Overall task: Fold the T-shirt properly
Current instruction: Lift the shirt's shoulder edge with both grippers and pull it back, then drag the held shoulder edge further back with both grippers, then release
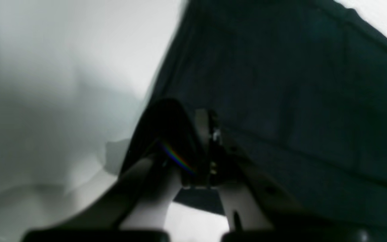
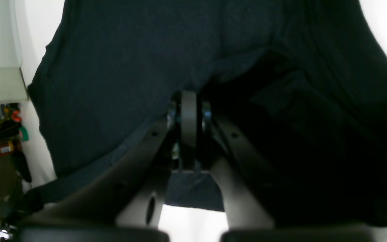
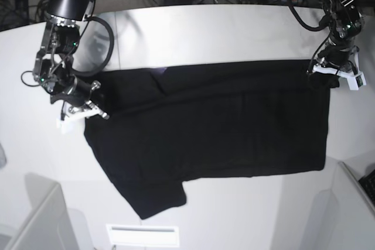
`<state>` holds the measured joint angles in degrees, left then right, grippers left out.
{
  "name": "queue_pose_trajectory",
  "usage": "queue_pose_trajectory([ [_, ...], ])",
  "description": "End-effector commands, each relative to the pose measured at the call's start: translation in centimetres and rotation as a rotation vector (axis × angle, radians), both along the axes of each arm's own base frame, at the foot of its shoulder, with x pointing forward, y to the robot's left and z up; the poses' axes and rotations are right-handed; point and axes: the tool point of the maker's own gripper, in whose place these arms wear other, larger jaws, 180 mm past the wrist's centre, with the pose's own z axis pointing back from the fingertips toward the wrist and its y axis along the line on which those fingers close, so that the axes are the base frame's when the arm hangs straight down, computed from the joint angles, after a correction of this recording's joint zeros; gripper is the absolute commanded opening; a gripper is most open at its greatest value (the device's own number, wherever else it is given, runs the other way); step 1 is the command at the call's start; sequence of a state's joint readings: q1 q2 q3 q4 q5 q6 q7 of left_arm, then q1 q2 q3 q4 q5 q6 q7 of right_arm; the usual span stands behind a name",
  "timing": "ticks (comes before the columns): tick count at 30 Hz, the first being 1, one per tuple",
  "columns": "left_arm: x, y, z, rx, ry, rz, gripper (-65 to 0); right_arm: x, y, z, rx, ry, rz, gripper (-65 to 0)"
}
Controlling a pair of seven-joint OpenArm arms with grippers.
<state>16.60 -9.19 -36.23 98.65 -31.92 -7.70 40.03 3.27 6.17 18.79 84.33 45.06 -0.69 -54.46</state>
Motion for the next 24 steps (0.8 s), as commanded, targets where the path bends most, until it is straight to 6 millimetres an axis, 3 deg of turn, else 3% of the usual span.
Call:
queue_pose_trajectory([
  [1,0.4,0.6,0.8,0.021,-0.03,0.003,-65.0,1.3,-0.8,1.5,-0.012,-0.052,-0.011,-65.0],
  [10,1.1,0.8,0.8,0.013,-0.04,0.009,-65.0,1.2,-0.7,1.3,-0.007,-0.047,-0.011,-63.6],
  [13,1.2,1.0,0.3,0.0,-0.032,0.018,-65.0,1.3,-0.8,1.3,-0.007,-0.048,-0.015,-46.5],
  [14,1.6,1.0,0.4,-0.002,-0.039,0.019,-63.0,1.2,-0.8,1.3,-0.008,-0.048,-0.016,-43.4],
  [16,2.1,1.1,0.4,-0.011,-0.047,0.025,-53.0,1.2,-1.0,1.3,-0.01,-0.048,-0.021,-39.9],
  [21,3.5,1.3,0.7,-0.026,-0.073,0.035,-31.1,1.2,-1.3,1.6,-0.015,-0.06,-0.029,-39.9],
  [24,4.6,1.5,1.1,-0.037,-0.097,0.045,-24.2,0.6,-2.6,2.2,-0.036,-0.103,-0.084,-39.8],
])
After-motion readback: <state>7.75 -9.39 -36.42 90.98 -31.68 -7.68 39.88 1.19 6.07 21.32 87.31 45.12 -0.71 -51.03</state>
